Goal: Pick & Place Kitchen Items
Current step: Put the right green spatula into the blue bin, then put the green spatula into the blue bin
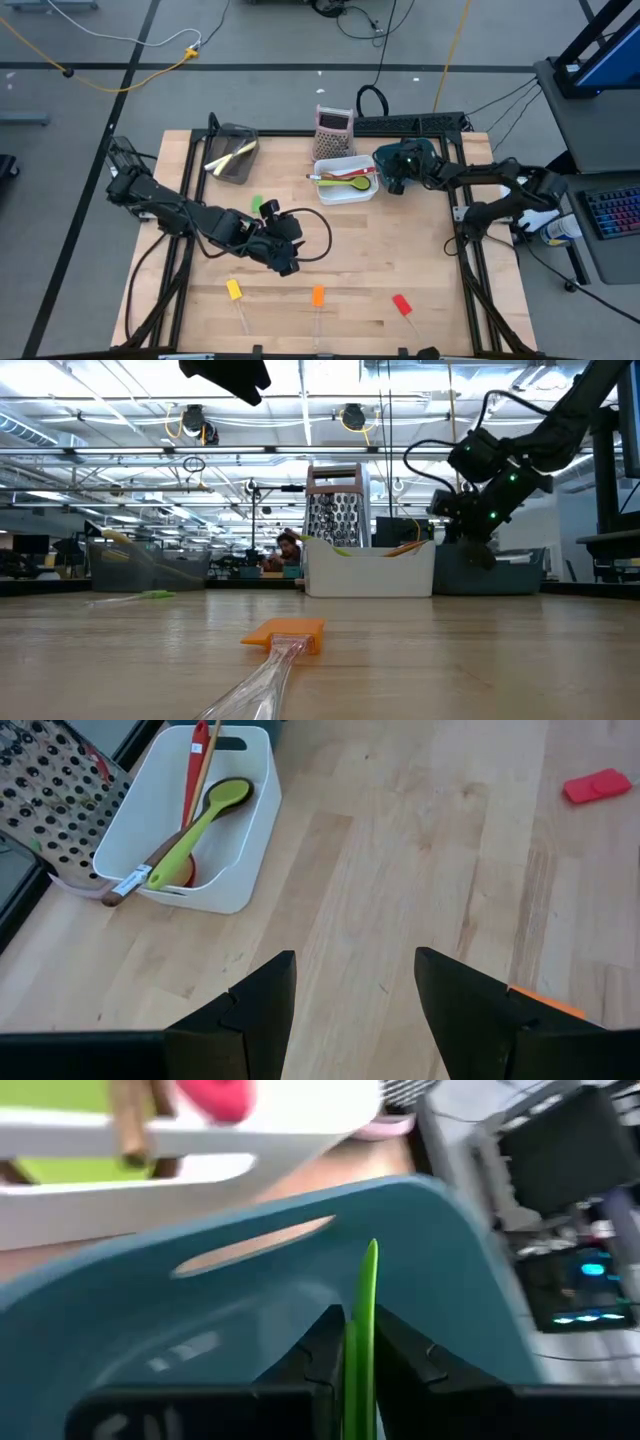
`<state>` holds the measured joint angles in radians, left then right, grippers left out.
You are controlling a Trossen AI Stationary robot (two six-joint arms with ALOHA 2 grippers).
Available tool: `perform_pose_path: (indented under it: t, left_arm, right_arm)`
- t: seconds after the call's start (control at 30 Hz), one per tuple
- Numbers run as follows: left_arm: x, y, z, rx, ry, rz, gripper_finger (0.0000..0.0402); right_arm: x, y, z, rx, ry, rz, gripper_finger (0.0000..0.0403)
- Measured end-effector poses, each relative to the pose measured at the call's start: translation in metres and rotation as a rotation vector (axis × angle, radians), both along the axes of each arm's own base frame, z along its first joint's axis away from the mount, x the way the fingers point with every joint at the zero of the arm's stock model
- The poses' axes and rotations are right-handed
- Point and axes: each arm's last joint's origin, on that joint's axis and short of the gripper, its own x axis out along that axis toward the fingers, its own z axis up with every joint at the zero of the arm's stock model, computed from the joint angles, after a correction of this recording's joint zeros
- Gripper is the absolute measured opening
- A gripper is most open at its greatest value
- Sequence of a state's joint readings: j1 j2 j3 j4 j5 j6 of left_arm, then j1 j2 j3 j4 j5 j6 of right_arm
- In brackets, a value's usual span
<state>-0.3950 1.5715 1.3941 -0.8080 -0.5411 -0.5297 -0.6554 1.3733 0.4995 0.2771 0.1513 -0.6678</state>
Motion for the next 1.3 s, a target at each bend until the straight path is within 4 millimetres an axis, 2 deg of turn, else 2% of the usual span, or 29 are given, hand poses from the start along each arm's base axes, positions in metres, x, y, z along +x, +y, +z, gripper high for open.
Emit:
perform_pose_path:
  t: [0.37, 0.6, 0.93, 1.13, 1.3]
  left_arm:
    - [0.000, 0.000, 0.000, 0.001, 0.002, 0.000, 0.0212]
    - [0.000, 0.000, 0.000, 0.001, 0.002, 0.000, 0.0212]
    - [0.000, 0.000, 0.000, -0.004, 0.000, 0.005, 0.0212]
    - [0.000, 0.000, 0.000, -0.014, -0.004, 0.017, 0.0212]
    - [0.000, 0.000, 0.000, -0.014, -0.005, 0.017, 0.0212]
  right_arm:
    - [0.002, -0.004, -0.017, 0.039, 0.050, -0.009, 0.0063]
    - [0.004, -0.005, -0.014, 0.051, -0.026, -0.058, 0.0092]
    - [0.004, -0.005, -0.014, 0.059, -0.036, -0.069, 0.0148]
    - [0.002, -0.004, -0.008, 0.076, -0.095, -0.146, 0.0171]
    - [-0.002, -0.001, 0.008, 0.079, -0.166, -0.168, 0.0173]
